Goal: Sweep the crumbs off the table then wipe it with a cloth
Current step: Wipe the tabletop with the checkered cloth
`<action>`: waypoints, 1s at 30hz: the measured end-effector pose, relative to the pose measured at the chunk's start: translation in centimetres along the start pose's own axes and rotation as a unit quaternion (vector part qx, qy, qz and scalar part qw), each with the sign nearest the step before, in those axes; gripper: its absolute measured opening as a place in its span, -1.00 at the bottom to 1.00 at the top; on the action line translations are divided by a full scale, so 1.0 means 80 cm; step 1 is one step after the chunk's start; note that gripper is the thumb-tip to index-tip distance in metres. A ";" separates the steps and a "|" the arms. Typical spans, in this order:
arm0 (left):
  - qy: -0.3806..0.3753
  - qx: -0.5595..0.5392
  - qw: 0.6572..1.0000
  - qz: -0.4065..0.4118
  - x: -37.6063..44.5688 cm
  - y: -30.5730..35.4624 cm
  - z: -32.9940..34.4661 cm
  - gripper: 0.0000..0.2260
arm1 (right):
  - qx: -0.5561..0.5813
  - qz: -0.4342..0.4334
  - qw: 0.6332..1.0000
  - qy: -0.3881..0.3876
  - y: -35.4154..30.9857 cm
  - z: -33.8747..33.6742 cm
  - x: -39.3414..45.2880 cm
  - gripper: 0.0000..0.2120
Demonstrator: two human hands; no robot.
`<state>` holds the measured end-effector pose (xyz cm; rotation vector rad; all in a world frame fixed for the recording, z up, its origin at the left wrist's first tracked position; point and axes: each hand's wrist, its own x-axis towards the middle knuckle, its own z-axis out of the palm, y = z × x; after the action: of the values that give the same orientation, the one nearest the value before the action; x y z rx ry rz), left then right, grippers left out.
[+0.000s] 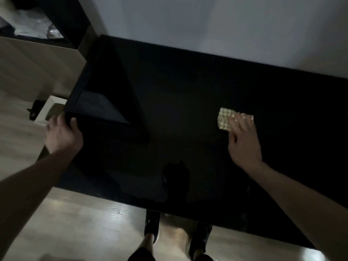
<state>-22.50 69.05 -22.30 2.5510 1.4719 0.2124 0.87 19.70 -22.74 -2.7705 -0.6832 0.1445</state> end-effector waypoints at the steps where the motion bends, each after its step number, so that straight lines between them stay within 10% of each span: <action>1: 0.020 -0.012 0.999 0.044 -0.019 0.014 0.002 -0.54 | 0.002 -0.013 1.000 -0.015 -0.005 0.002 -0.027 -0.48; 6: -0.025 -0.091 0.965 0.244 -0.165 0.117 0.000 -0.58 | 0.008 -0.122 0.990 -0.074 -0.029 0.006 -0.184 -0.39; 14: -0.172 -0.055 0.956 0.233 -0.330 0.203 0.016 -0.47 | 0.119 -0.116 0.978 -0.128 -0.003 -0.011 -0.276 -0.24; 24: -0.140 -0.030 0.972 0.185 -0.349 0.217 0.027 -0.43 | 0.143 0.034 0.983 0.111 0.118 -0.098 -0.014 -0.48; 30: -0.124 -0.033 0.975 0.179 -0.350 0.222 0.031 -0.42 | 0.046 0.074 0.995 0.054 0.148 -0.119 0.161 -0.33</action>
<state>-20.99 35.85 -21.44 2.6535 0.8980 -0.0108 19.00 13.35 -17.49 -2.7159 -0.4340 0.0533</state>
